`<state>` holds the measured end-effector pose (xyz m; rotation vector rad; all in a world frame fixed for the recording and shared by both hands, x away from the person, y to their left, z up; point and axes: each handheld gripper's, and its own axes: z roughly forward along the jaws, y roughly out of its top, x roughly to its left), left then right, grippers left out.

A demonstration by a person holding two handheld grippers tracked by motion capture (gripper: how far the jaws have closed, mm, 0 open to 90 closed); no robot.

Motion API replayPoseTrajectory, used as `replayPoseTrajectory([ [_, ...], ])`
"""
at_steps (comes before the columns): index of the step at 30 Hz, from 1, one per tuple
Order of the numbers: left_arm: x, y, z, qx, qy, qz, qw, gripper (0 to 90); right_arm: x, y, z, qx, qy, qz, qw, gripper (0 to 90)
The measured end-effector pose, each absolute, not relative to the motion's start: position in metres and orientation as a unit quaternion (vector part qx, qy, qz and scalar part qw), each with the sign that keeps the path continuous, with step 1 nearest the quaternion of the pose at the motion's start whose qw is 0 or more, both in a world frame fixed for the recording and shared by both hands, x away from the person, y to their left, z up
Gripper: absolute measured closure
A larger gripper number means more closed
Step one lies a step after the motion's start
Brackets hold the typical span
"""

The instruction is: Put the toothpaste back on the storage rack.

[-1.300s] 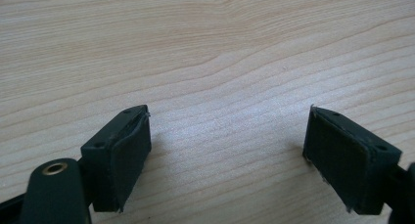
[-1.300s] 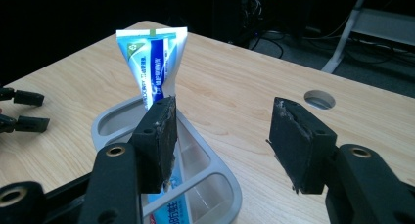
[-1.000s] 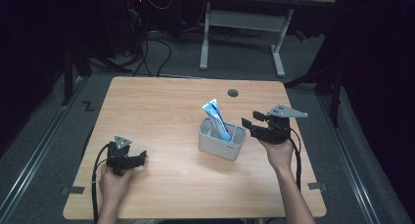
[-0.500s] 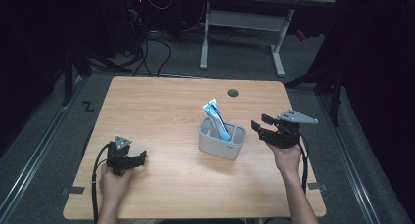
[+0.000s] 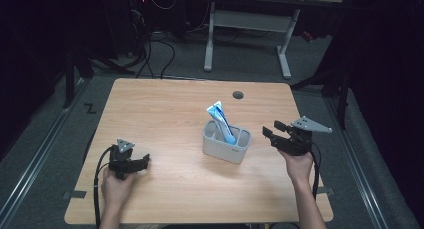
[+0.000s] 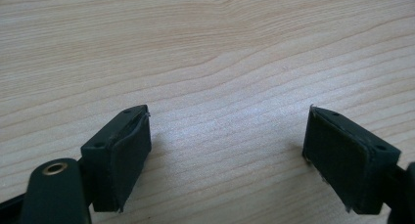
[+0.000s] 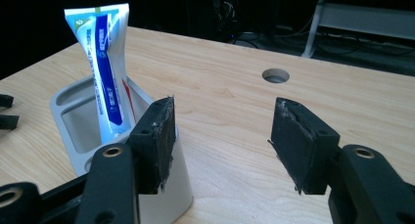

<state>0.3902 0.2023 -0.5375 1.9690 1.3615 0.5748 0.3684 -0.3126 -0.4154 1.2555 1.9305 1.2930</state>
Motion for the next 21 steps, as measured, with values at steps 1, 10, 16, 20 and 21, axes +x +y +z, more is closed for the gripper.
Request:
replayPoseTrajectory([
  [1, 0.39, 0.202, -0.538, 0.754, 0.521, 0.22, 0.333, 18.3, 0.368, -0.313, -0.416, 0.462, 0.709, 0.472, 0.246, 41.4],
  [10, 0.39, 0.202, -0.537, 0.754, 0.521, 0.22, 0.333, 18.2, 0.365, -0.322, -0.424, 0.472, 0.701, 0.472, 0.251, 40.7],
  [16, 0.39, 0.202, -0.538, 0.754, 0.521, 0.22, 0.333, 18.3, 0.363, -0.328, -0.43, 0.481, 0.697, 0.468, 0.252, 40.1],
  [20, 0.39, 0.202, -0.538, 0.754, 0.521, 0.22, 0.333, 18.3, 0.362, -0.333, -0.436, 0.488, 0.696, 0.464, 0.251, 40.1],
  [21, 0.39, 0.202, -0.538, 0.754, 0.521, 0.22, 0.333, 18.3, 0.362, -0.334, -0.438, 0.49, 0.695, 0.463, 0.25, 40.1],
])
